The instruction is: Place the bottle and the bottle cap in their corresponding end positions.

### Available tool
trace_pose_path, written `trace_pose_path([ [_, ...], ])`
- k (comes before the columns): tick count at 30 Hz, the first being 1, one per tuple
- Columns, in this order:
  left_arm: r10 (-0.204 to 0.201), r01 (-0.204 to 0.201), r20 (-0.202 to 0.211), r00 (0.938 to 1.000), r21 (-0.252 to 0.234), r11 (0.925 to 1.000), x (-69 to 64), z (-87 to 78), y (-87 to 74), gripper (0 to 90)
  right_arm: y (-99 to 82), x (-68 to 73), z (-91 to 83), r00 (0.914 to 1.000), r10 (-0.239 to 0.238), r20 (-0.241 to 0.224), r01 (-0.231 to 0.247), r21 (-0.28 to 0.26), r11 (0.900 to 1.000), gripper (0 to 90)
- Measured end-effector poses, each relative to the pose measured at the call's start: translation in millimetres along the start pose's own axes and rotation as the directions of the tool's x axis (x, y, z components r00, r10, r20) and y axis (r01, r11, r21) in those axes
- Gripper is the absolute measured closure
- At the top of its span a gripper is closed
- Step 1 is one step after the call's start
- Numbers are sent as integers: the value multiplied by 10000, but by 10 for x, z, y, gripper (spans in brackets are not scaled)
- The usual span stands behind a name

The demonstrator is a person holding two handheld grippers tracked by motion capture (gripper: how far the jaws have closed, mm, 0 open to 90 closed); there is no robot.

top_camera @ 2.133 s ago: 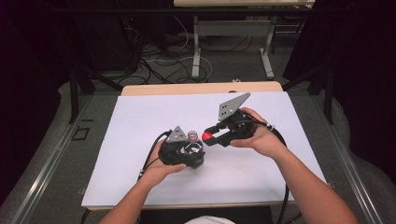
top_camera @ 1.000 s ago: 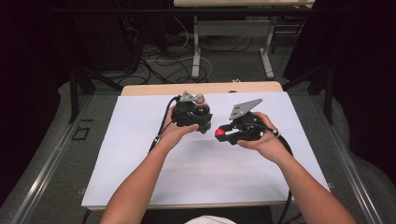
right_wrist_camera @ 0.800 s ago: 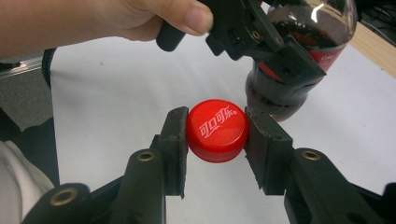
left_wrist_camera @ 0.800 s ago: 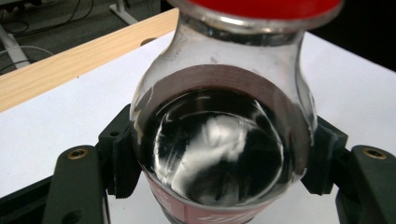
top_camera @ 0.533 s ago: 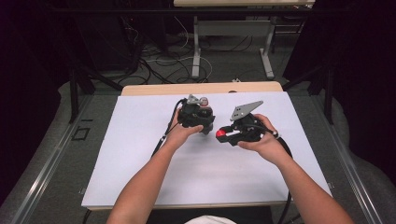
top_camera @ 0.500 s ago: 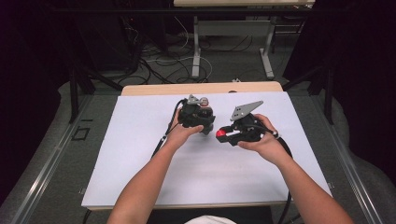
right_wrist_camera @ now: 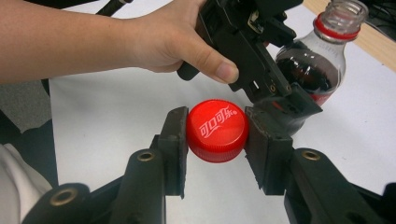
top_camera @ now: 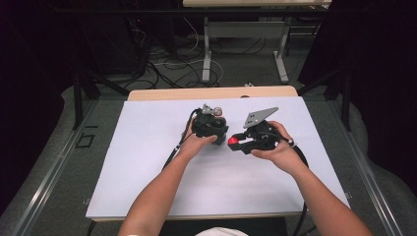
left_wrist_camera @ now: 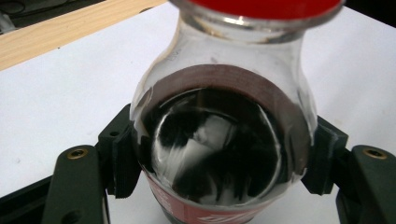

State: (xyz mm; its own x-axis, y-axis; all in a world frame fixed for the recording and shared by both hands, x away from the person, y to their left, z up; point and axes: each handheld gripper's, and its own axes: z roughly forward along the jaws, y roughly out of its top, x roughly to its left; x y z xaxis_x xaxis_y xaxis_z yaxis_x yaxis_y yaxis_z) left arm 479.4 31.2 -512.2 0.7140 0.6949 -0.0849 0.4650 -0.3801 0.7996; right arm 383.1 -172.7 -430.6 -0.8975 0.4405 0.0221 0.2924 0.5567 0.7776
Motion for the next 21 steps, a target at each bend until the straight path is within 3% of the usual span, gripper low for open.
trace_pose_path([
  [15,248,-248,35,9997,19,9997,-26,-19,-43,282,-18,16,52,10000,60,-80,-59,59,10000,612],
  [21,-252,253,208,9995,-12,9997,-2,-52,-54,206,-22,23,91,9998,13,-182,-10,178,9998,612],
])
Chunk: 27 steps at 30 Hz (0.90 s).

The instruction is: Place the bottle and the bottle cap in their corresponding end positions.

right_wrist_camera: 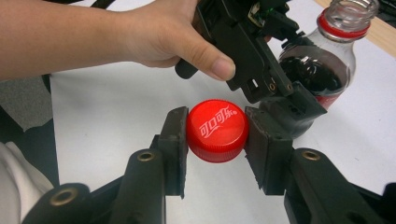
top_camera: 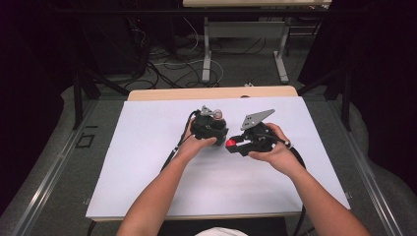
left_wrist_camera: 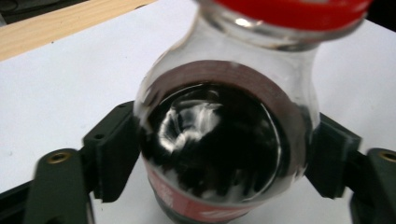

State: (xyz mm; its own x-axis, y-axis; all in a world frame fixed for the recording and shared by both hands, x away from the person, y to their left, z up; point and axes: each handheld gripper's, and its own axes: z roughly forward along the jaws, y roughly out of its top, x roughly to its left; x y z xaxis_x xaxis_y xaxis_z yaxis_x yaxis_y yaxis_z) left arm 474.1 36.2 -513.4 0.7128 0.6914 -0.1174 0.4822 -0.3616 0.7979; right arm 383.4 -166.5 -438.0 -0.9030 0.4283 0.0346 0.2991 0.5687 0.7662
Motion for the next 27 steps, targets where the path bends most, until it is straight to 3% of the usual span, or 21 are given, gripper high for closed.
trace_pose_path([
  [6,-64,64,17,10000,-61,10000,31,-113,-11,154,-24,10,102,10000,1,-52,0,221,9998,612],
  [9,-295,297,113,9995,-169,9994,42,-168,-36,121,-41,28,165,10000,37,-43,-36,171,9998,612],
  [12,-223,224,83,9997,-14,9997,80,-227,-65,78,-66,46,246,10000,7,-39,-6,280,9996,612],
  [17,-493,492,98,9987,164,9987,107,-320,-114,14,-111,73,374,10000,55,-81,-51,499,9987,612],
  [22,-773,775,165,9969,-83,9970,102,-452,-192,6,-169,86,513,9999,86,-56,-81,754,9971,611],
  [27,-756,764,244,9968,-321,9966,31,-642,-266,5,-232,114,675,9998,206,13,-206,1138,9933,611],
])
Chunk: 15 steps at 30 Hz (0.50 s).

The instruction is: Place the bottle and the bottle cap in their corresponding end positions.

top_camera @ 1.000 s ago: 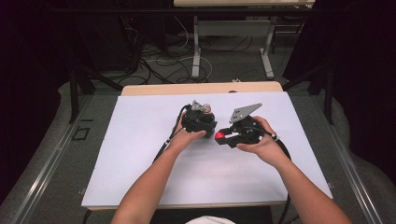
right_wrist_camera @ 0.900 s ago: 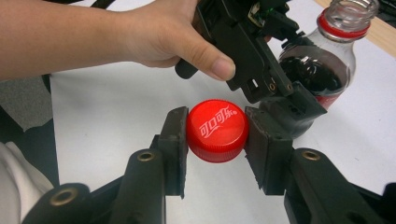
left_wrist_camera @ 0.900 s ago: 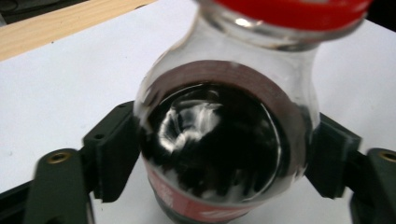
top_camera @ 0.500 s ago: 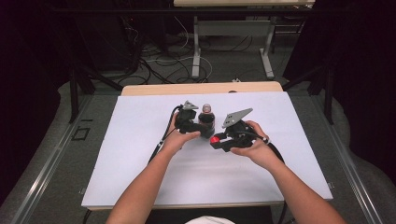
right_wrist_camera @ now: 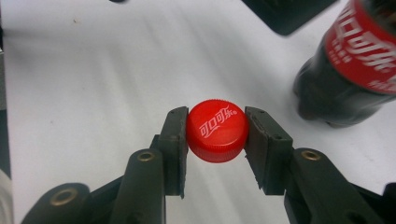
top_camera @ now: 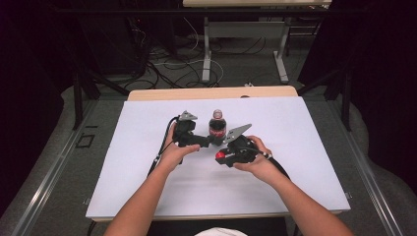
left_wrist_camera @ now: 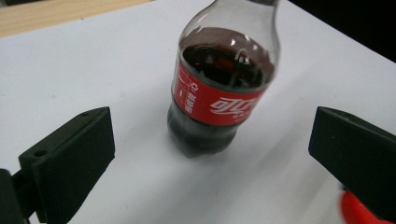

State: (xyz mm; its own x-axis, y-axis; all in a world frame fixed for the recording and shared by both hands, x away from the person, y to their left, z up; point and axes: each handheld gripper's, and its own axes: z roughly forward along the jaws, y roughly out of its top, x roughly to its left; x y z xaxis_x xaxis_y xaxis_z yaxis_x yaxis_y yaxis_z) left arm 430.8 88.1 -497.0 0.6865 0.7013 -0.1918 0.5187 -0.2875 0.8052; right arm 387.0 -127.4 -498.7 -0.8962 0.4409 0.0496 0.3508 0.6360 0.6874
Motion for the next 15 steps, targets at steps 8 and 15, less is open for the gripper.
trace_pose_path([
  [8,96,-91,152,9998,-327,9994,-54,-266,-172,6,-59,9,257,9998,-176,-121,182,541,9984,611],
  [15,-176,179,72,9998,-484,9987,-30,-387,-260,6,-112,59,395,9997,-108,-220,134,1213,9925,609],
])
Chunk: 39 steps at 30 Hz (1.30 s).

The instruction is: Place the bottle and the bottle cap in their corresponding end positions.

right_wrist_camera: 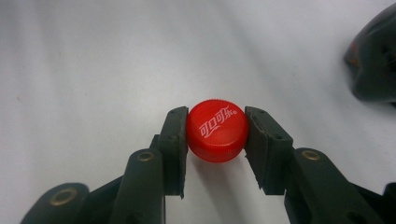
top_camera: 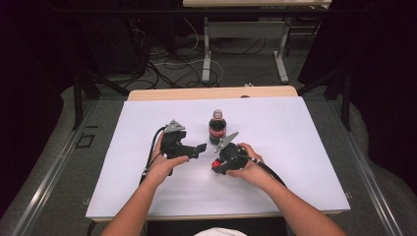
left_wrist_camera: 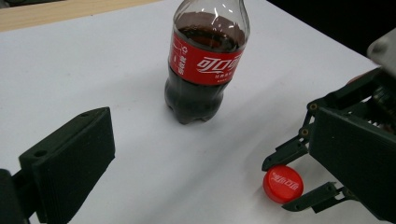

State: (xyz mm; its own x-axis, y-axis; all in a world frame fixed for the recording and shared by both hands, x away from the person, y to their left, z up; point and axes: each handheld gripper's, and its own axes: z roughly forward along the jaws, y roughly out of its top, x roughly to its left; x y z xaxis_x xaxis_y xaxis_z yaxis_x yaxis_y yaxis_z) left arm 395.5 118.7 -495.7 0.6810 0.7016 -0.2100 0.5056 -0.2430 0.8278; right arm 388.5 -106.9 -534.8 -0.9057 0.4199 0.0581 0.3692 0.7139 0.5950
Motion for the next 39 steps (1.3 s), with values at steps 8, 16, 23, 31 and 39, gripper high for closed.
trace_pose_path([
  [8,-128,126,-108,9999,-132,9998,46,-44,-22,6,-25,-12,90,9997,-216,-96,220,390,9990,598],
  [16,-253,252,-146,9996,-81,9996,66,-55,-28,6,-19,-32,48,9998,200,-40,-199,146,9997,382],
  [23,-332,329,-332,9989,-87,9994,96,-66,-63,6,-25,-66,-144,9953,887,396,-878,-229,9959,320],
  [31,-399,401,-797,9960,6,9992,200,-170,-136,7,-145,-229,-460,9668,2066,1502,-1910,-1120,9752,286],
  [39,-377,401,-1239,9916,174,9990,296,-294,-220,7,-341,-389,-722,9143,3201,2482,-2687,-2198,9378,155],
])
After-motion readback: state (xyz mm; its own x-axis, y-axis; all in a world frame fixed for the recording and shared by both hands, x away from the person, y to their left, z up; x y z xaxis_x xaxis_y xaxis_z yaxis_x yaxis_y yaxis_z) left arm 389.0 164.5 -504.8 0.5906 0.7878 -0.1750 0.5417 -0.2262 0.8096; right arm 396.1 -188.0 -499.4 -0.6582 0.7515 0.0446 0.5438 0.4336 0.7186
